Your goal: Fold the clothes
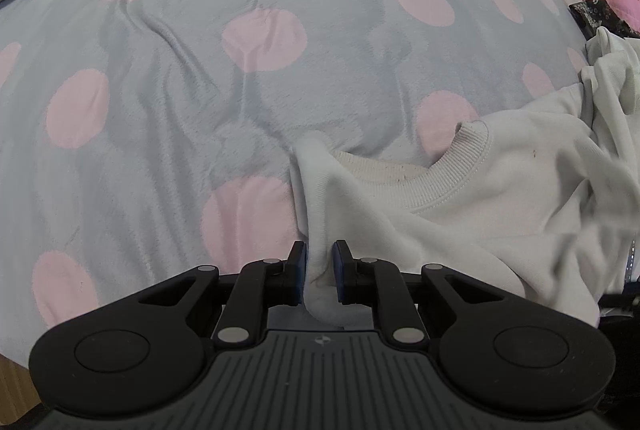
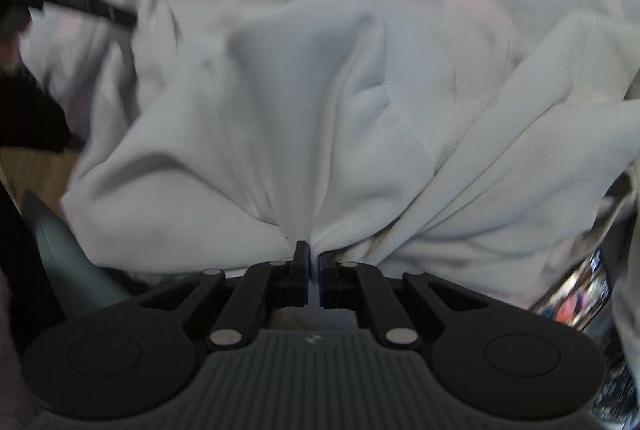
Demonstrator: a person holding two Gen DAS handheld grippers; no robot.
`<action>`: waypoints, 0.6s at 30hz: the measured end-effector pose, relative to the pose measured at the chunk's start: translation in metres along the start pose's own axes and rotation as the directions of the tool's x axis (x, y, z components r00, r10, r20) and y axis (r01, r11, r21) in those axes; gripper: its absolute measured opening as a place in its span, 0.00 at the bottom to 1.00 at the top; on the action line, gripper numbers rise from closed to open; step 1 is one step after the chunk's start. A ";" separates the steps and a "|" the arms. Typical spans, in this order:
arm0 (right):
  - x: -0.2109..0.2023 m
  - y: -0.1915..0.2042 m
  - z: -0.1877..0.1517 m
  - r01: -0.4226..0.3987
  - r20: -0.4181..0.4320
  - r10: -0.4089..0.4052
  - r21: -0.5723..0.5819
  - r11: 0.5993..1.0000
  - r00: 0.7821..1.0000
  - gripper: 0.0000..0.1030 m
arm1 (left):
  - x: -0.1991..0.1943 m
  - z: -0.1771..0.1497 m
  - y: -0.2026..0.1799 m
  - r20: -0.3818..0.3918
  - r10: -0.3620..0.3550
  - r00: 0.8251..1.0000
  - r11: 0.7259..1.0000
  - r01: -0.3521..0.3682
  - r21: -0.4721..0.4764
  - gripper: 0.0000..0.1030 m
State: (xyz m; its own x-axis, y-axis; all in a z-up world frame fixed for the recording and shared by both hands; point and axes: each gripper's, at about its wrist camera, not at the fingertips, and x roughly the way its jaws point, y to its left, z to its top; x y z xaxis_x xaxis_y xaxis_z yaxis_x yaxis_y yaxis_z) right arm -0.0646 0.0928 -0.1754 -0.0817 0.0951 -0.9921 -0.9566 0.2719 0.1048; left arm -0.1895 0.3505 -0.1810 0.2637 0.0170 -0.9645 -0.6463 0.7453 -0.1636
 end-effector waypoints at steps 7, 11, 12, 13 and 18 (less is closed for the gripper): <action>-0.043 -0.002 0.009 0.002 0.067 0.001 -0.054 0.999 0.998 0.17 | 0.001 -0.002 0.003 -0.009 0.003 1.000 1.000 -0.003 -0.003 0.12; -0.079 -0.003 0.032 0.097 0.150 -0.077 -0.128 0.987 0.986 0.30 | 0.001 -0.001 0.003 -0.013 0.005 1.000 1.000 -0.005 0.000 0.12; -0.084 -0.005 0.039 0.122 0.169 -0.098 -0.139 0.983 0.981 0.30 | 0.001 -0.001 0.002 -0.013 0.007 1.000 1.000 -0.007 0.002 0.12; -0.087 -0.007 0.047 0.149 0.186 -0.119 -0.152 0.977 0.975 0.30 | 0.002 -0.001 0.002 -0.014 0.008 1.000 1.000 -0.008 0.004 0.12; -0.069 -0.024 0.089 0.257 0.213 -0.203 -0.267 0.929 0.956 0.30 | 0.003 -0.002 0.000 -0.019 0.016 1.000 1.000 -0.016 0.008 0.12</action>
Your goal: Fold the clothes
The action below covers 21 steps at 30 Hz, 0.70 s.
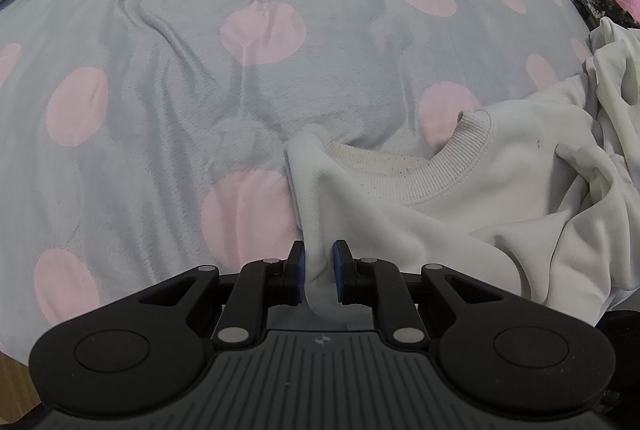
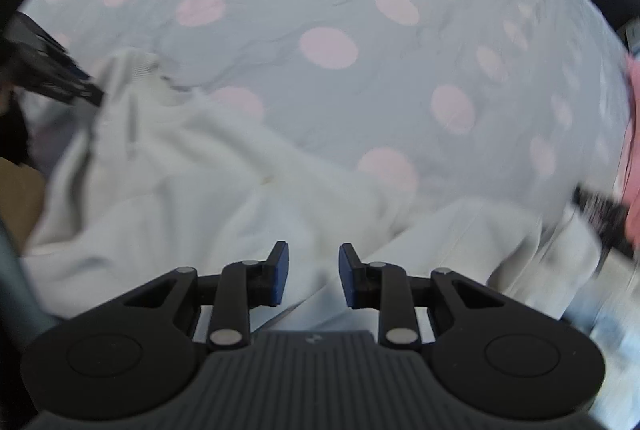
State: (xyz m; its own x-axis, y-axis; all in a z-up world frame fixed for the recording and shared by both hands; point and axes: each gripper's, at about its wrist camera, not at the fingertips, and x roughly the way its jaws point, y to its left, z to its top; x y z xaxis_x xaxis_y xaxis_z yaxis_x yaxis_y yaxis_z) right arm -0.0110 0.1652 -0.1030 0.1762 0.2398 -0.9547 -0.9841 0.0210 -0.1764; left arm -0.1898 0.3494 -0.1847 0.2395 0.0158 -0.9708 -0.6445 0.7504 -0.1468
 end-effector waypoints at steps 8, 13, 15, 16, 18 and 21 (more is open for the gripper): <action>0.072 -0.024 0.035 -0.012 -0.059 -0.001 -0.213 0.977 0.998 0.30 | 0.012 0.005 -0.003 -0.029 0.011 0.999 1.000 -0.011 0.006 0.12; 0.110 -0.027 0.051 -0.039 -0.110 0.003 -0.322 0.946 0.994 0.36 | 0.022 0.011 -0.004 -0.062 0.016 0.998 1.000 -0.015 0.007 0.12; 0.122 -0.028 0.055 -0.060 -0.123 0.018 -0.352 0.934 0.992 0.43 | 0.025 0.013 -0.006 -0.070 0.020 0.997 1.000 -0.019 0.012 0.12; 0.128 -0.029 0.057 -0.071 -0.128 0.025 -0.366 0.928 0.991 0.46 | 0.026 0.014 -0.006 -0.072 0.022 0.997 1.000 -0.021 0.015 0.12; 0.136 -0.031 0.059 -0.094 -0.140 0.043 -0.376 0.922 0.989 0.50 | 0.027 0.014 -0.008 -0.074 0.024 0.997 1.000 -0.023 0.020 0.12; 0.137 -0.039 0.058 -0.134 -0.171 0.080 -0.331 0.934 0.982 0.47 | 0.027 0.014 -0.008 -0.075 0.025 0.997 0.999 -0.023 0.028 0.11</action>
State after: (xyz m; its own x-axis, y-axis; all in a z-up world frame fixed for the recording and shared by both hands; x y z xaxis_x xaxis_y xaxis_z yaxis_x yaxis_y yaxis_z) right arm 0.0498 0.2539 -0.2135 0.0980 0.0708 -0.9927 -0.9354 -0.3341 -0.1162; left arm -0.1679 0.3526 -0.2074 0.1679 -0.0147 -0.9857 -0.6297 0.7677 -0.1187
